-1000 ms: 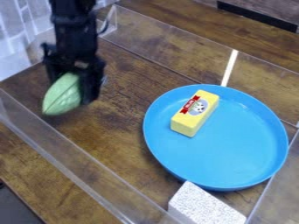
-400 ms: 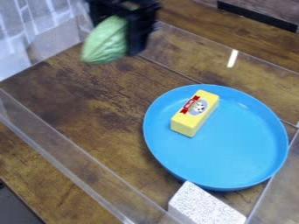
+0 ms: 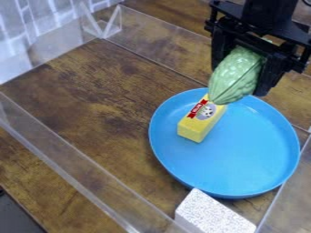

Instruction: Put the green object in the blue tray

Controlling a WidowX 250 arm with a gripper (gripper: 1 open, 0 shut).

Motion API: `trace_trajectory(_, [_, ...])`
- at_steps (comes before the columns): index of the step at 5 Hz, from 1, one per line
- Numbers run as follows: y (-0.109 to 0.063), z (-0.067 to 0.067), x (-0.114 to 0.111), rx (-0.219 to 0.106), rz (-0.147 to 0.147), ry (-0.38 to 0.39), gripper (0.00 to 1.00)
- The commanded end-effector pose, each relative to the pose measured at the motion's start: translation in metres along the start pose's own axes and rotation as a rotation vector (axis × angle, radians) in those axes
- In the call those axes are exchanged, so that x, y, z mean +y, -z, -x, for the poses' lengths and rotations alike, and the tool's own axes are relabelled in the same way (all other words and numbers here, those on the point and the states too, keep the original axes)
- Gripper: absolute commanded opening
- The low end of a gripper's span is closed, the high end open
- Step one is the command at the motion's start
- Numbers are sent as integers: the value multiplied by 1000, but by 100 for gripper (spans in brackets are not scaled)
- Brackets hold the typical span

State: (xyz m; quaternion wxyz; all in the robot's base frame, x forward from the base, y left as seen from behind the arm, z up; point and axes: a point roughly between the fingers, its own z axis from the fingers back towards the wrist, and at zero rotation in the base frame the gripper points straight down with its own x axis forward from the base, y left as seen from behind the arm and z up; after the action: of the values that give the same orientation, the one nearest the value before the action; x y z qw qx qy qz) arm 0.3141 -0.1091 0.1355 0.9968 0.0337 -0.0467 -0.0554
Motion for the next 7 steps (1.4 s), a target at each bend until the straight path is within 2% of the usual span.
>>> trace_trajectory(1, [-18,-5,-2,-61,17,-50,0])
trace_trajectory(3, [-19,2,-16,-56,39,41,0])
trace_trajectory(4, [-11,17,-15,-51,46,41,0])
trace_trajectory(5, [-5,31,-20,-39,47,5,0])
trace_trajectory(6, [-2,36,-24,-33,41,-35,0])
trace_trajectory(7, [8,28,-25,-27,45,-42,100])
